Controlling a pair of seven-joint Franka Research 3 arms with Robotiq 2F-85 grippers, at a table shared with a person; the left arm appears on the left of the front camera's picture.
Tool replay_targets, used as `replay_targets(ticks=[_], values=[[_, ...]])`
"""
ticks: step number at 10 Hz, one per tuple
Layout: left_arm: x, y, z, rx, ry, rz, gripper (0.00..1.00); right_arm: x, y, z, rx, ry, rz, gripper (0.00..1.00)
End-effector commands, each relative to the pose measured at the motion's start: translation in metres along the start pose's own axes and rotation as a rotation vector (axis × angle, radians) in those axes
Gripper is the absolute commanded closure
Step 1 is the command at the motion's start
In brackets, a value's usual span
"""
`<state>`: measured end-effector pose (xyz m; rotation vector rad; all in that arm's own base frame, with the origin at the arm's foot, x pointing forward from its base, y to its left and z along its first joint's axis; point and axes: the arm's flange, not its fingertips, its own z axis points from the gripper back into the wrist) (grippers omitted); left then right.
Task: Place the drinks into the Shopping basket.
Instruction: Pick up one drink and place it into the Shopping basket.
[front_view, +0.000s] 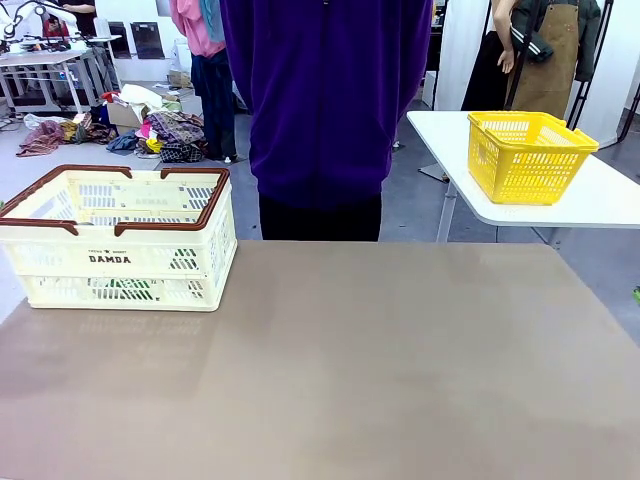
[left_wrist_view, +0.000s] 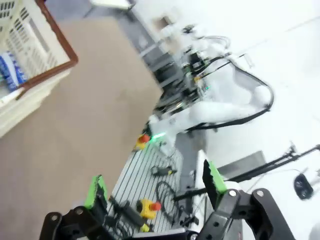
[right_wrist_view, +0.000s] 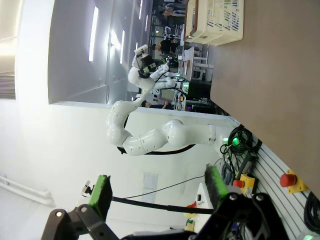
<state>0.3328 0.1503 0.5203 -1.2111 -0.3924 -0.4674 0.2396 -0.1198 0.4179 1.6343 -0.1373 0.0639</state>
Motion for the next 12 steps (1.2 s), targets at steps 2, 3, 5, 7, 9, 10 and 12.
replay_targets(ticks=[2, 3, 5, 7, 9, 10, 12], values=[[-0.038, 0.015, 0.027, -0.102, -0.236, 0.061, 0.00, 0.002, 0.003, 0.000, 0.016, -0.005, 0.016, 0.00], [-0.044, 0.023, 0.035, -0.106, -0.283, 0.152, 0.00, 0.002, 0.003, 0.000, 0.016, -0.005, 0.016, 0.00], [-0.037, 0.025, 0.021, -0.103, -0.143, 0.037, 0.00, 0.002, 0.003, 0.000, 0.016, -0.005, 0.016, 0.00], [-0.037, 0.025, 0.021, -0.103, -0.143, 0.037, 0.00, 0.002, 0.003, 0.000, 0.016, -0.005, 0.016, 0.00], [-0.037, 0.025, 0.021, -0.103, -0.143, 0.037, 0.00, 0.002, 0.003, 0.000, 0.016, -0.005, 0.016, 0.00], [-0.037, 0.025, 0.021, -0.103, -0.143, 0.037, 0.00, 0.002, 0.003, 0.000, 0.016, -0.005, 0.016, 0.00], [-0.037, 0.025, 0.021, -0.103, -0.143, 0.037, 0.00, 0.002, 0.003, 0.000, 0.016, -0.005, 0.016, 0.00]])
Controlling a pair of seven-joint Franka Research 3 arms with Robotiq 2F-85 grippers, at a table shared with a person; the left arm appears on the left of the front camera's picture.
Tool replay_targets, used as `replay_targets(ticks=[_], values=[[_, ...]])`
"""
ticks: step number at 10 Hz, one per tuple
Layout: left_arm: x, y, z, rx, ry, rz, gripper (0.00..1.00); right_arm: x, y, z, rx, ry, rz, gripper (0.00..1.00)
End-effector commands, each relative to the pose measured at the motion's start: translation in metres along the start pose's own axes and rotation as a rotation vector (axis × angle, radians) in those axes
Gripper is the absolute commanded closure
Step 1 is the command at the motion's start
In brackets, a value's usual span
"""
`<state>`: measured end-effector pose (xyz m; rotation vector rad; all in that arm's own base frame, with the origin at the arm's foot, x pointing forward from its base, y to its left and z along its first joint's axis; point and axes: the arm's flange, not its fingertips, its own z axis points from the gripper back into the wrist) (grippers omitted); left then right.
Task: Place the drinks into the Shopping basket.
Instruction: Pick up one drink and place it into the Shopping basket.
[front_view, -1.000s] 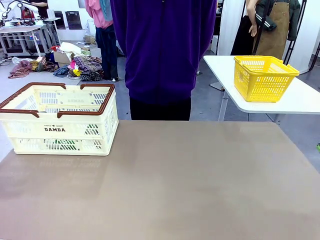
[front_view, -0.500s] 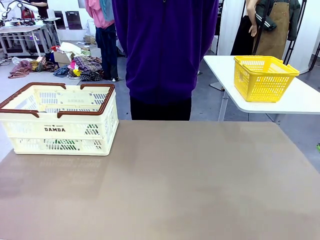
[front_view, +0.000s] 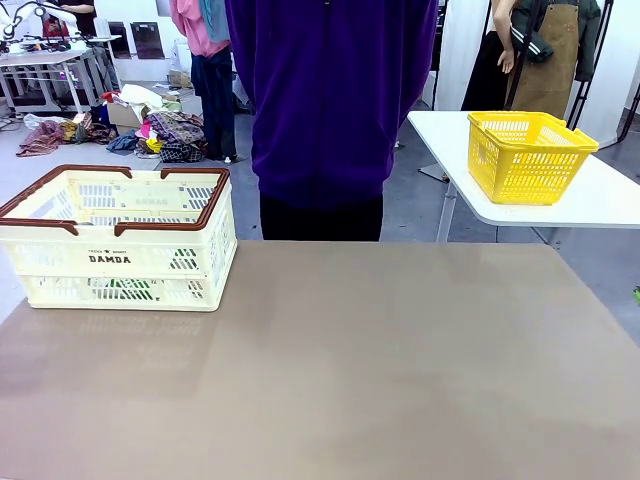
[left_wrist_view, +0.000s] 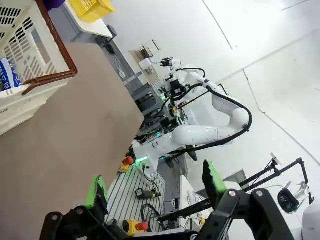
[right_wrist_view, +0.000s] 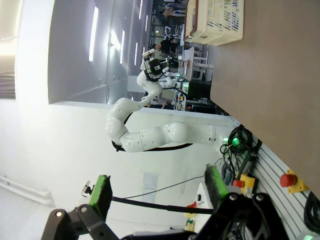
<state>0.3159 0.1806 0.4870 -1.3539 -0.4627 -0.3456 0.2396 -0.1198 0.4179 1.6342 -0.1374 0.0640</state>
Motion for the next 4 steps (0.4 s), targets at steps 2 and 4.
replay_targets(ticks=[2, 4], values=[[-0.0014, -0.0006, 0.0018, -0.007, 0.008, -0.024, 0.00, 0.0025, 0.0026, 0.0004, 0.016, -0.005, 0.016, 0.00], [-0.0014, -0.0006, 0.0018, -0.007, 0.008, -0.024, 0.00, 0.0025, 0.0026, 0.0004, 0.016, -0.005, 0.016, 0.00]])
